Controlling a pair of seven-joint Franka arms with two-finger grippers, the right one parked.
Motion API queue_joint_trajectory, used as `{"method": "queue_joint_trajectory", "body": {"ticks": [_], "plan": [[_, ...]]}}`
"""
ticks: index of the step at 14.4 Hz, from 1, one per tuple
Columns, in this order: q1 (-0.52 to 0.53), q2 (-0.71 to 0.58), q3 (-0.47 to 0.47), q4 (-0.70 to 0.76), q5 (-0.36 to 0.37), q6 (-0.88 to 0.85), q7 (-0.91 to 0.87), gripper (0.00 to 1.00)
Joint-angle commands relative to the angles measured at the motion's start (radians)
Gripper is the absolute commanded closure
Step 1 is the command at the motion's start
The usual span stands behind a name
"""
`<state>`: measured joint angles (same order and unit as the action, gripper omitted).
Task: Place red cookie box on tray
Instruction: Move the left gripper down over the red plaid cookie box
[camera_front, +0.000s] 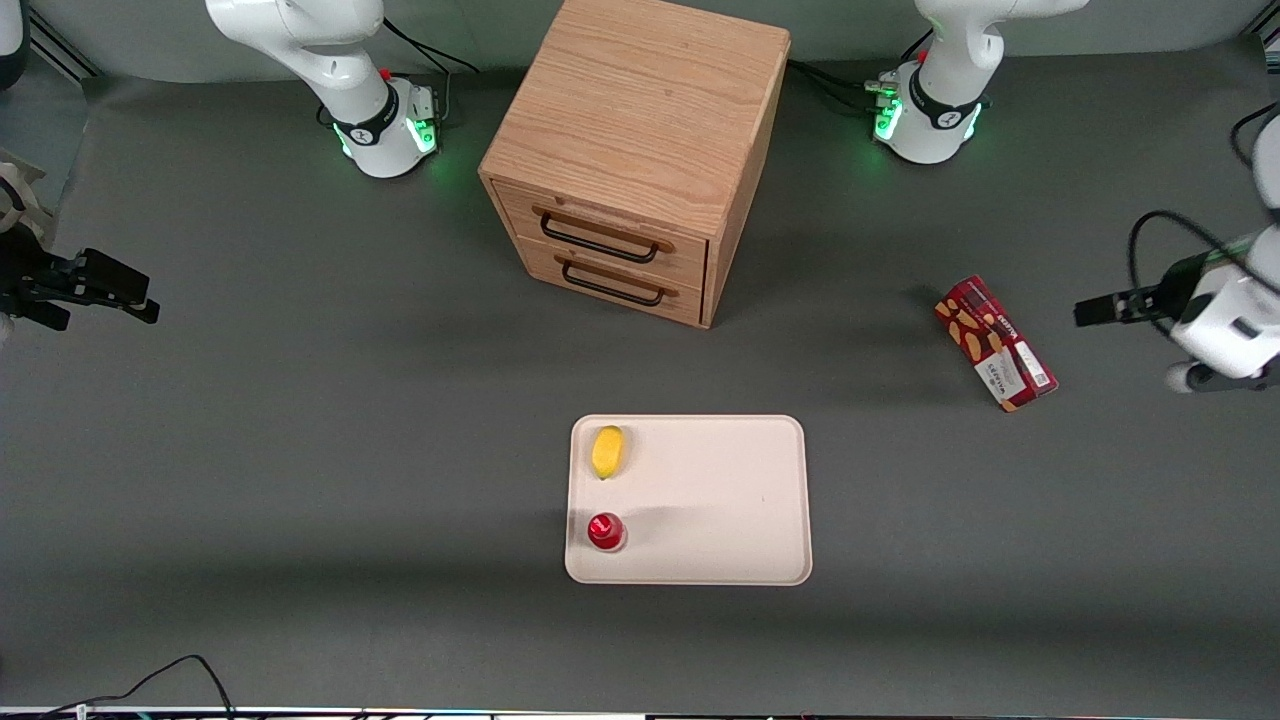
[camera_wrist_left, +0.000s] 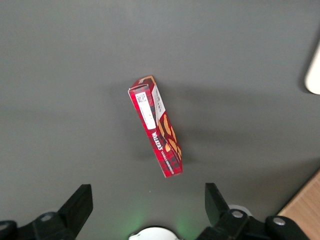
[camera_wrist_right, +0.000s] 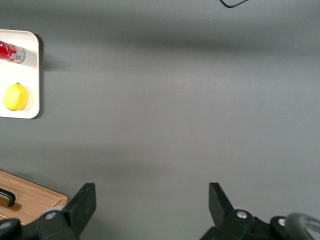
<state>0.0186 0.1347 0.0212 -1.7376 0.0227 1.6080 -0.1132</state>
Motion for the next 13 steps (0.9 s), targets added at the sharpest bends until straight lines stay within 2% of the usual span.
{"method": "queue_joint_trajectory", "body": {"ticks": [1, 3, 5, 10, 13], "plan": [[0.000, -0.073, 0.003, -0.239, -0.006, 0.201, -0.065, 0.00], [-0.002, -0.104, 0.029, -0.405, -0.006, 0.387, -0.100, 0.00], [-0.002, -0.104, 0.031, -0.509, -0.006, 0.547, -0.141, 0.00], [0.000, -0.052, 0.031, -0.631, -0.012, 0.797, -0.154, 0.00], [0.000, 0.011, 0.031, -0.646, -0.012, 0.904, -0.154, 0.00]]}}
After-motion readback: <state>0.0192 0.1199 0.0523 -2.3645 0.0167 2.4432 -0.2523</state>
